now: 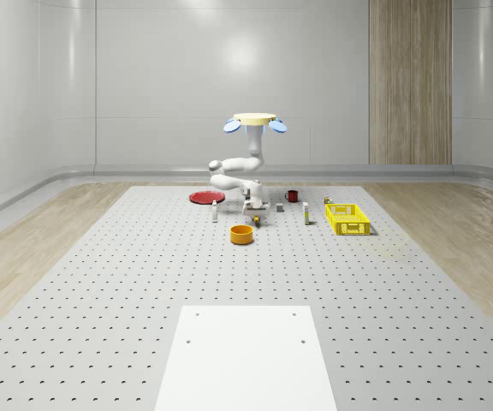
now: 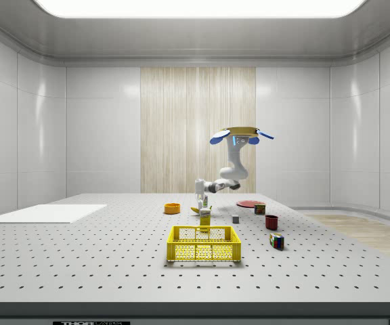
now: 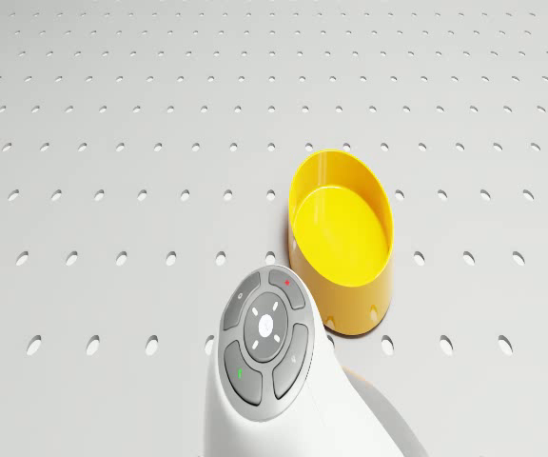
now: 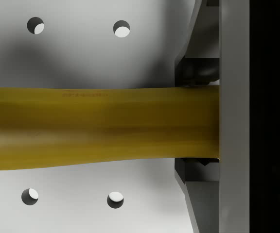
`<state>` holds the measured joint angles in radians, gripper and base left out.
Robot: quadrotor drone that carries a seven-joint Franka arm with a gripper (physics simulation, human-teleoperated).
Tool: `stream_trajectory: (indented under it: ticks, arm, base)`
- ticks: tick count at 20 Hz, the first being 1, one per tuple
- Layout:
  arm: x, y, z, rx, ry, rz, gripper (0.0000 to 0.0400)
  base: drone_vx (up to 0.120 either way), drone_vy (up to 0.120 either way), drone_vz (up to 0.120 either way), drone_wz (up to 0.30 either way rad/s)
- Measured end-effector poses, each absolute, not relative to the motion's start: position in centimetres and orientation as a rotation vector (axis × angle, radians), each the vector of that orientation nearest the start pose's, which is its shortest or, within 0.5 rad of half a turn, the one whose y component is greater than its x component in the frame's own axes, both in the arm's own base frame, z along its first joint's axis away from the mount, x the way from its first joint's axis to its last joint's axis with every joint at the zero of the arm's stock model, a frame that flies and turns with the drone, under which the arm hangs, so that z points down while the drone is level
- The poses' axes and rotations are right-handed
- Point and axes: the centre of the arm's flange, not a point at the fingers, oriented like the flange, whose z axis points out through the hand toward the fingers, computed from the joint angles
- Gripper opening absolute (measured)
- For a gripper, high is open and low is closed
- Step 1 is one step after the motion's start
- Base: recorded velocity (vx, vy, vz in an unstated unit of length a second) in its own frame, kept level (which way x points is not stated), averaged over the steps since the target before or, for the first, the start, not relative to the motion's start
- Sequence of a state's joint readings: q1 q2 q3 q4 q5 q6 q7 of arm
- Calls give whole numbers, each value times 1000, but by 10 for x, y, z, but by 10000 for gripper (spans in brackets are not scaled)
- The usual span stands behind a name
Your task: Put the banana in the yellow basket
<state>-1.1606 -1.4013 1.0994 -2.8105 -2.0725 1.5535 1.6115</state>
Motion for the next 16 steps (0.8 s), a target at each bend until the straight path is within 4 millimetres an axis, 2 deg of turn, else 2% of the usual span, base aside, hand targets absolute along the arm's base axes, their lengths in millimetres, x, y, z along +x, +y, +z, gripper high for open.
stream_trajectory:
  ticks: [3,9,16]
  arm:
    - [307,-3,552,-5,2,741,192]
    - [307,-4,531,-5,3,745,193]
    - [307,-4,523,-5,2,744,193]
  base:
    - [0,0,13,0]
    - [0,0,120,0]
    - [0,120,120,0]
